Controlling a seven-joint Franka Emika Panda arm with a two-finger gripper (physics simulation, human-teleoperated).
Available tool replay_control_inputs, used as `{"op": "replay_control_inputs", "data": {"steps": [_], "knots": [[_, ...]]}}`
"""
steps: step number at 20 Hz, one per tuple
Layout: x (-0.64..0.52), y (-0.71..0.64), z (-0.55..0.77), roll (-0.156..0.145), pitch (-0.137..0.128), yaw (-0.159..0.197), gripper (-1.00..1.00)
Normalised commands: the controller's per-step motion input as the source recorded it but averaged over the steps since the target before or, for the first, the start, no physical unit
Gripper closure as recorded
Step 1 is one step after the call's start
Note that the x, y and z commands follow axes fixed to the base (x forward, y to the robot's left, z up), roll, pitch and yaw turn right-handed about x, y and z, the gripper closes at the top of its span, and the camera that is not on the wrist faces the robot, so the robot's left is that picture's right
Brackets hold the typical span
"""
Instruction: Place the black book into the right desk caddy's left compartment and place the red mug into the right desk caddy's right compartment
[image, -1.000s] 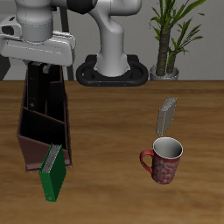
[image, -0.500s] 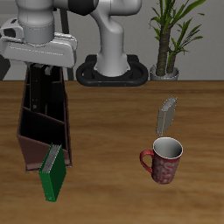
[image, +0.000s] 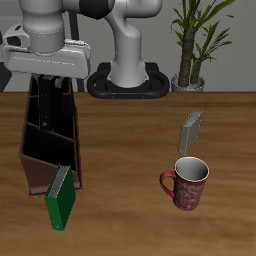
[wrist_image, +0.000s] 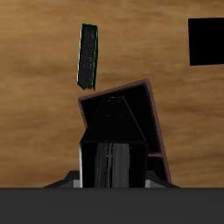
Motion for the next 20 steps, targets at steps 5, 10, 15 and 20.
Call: {"op": "replay_control_inputs", "data": {"steps": [5, 10, 15, 20], "knots": [[-0.03, -0.07, 0.06, -0.025, -0.015, -0.007, 1.00], [-0.02, -0.07, 0.03, -0.025, -0.008, -0.003, 1.00], [-0.03, -0.08, -0.08, -0.028, 0.003, 0.010, 1.00], [0.05, -0.08, -0.18, -0.026, 0.017, 0.007, 1.00]]}}
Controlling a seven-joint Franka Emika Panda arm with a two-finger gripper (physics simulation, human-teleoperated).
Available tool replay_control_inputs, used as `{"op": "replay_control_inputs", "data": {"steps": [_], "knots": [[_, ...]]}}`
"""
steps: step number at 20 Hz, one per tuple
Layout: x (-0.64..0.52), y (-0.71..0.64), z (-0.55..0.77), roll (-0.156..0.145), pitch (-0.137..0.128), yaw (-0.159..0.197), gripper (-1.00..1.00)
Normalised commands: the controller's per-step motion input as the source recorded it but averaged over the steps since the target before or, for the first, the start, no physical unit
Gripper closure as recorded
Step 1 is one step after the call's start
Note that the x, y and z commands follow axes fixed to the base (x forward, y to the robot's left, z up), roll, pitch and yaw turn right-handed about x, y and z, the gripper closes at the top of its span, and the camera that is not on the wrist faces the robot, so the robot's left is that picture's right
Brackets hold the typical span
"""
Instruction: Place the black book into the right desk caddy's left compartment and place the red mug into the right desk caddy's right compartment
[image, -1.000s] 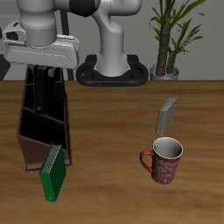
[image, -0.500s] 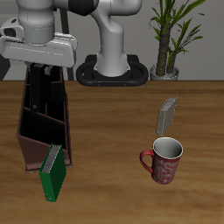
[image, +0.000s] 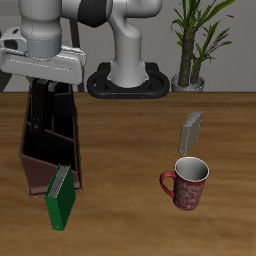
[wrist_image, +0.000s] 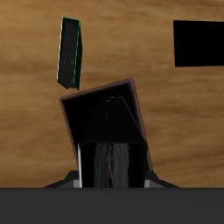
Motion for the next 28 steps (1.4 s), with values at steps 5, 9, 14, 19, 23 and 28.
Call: {"op": "replay_control_inputs", "data": {"steps": [5, 9, 14, 19, 23, 28], "knots": [[0.04, 0.02, -0.16, 0.005, 0.021, -0.007, 1.00], [0.05, 0.03, -0.16, 0.007, 0.018, -0.002, 1.00], [0.05, 0.02, -0.15, -0.001, 0.015, -0.001, 1.00], [0.06, -0.05, -0.21, -0.024, 0.020, 0.006, 1.00], [0.04, -0.06, -0.19, -0.021, 0.019, 0.000, 1.00], [0.09, -0.03, -0.31, -0.027, 0.035, 0.021, 1.00]]}}
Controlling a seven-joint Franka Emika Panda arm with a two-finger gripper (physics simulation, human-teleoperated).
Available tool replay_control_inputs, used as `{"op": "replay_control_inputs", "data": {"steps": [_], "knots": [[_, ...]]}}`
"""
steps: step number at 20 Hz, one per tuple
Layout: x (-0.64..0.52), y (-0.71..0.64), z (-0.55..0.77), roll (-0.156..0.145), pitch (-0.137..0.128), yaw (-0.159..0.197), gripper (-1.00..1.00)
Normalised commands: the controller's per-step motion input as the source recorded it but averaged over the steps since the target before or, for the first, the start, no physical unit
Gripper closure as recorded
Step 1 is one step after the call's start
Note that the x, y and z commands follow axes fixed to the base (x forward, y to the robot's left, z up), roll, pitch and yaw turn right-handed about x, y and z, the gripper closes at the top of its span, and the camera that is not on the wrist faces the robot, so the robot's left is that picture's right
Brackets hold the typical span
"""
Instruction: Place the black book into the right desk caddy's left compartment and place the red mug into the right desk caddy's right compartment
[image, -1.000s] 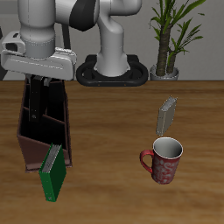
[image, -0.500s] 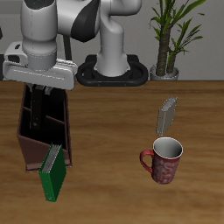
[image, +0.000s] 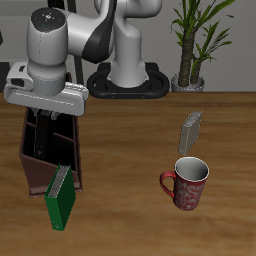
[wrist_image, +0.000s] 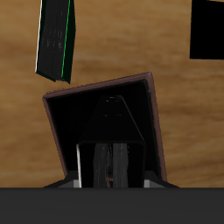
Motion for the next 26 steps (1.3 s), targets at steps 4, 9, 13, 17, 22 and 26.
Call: {"op": "replay_control_inputs", "data": {"steps": [4, 9, 13, 17, 22, 26], "knots": [[0.06, 0.00, -0.18, -0.003, 0.025, -0.004, 1.00], [0.04, 0.03, -0.19, -0.008, 0.029, -0.014, -1.00], [0.05, 0.08, -0.10, 0.013, 0.024, 0.006, -1.00], [0.02, 0.04, 0.02, -0.023, -0.020, 0.031, -1.00], [-0.05, 0.11, 0.16, 0.017, -0.019, -0.019, -1.00], [-0.04, 0.10, 0.18, -0.009, -0.033, 0.005, -1.00]]}}
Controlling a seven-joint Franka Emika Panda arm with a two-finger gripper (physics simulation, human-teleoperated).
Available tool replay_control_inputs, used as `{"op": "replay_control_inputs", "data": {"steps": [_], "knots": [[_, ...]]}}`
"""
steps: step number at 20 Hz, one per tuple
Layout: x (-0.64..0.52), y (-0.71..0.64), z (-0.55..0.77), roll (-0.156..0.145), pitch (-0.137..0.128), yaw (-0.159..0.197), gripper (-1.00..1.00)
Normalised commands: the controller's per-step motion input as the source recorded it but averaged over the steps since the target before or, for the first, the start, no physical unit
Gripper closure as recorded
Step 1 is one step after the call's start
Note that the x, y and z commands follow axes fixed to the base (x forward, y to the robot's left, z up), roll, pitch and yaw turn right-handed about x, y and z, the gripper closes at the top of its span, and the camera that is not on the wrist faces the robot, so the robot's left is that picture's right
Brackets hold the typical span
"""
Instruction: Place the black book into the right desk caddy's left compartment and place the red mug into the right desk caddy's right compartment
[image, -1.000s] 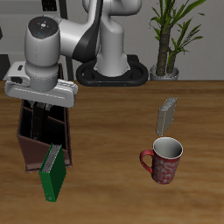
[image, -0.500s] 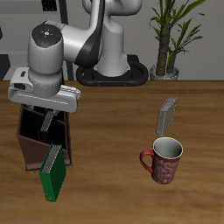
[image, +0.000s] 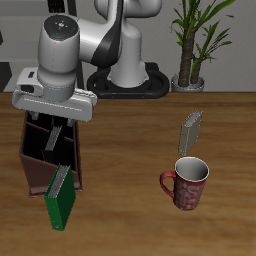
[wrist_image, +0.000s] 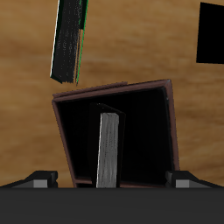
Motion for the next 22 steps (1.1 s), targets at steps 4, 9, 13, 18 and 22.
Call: {"op": "replay_control_inputs", "data": {"steps": [4, 9, 13, 18, 22], "knots": [[-0.05, 0.25, 0.08, 0.023, -0.024, 0.009, -1.00], [-0.04, 0.31, 0.06, 0.019, -0.032, 0.018, -1.00], [0.00, 0.99, 0.04, 0.064, -0.048, 0.028, -1.00], [0.06, 0.58, -0.03, 0.003, -0.018, 0.020, -1.00], [0.04, 0.80, 0.04, 0.066, -0.025, -0.005, -1.00]]}}
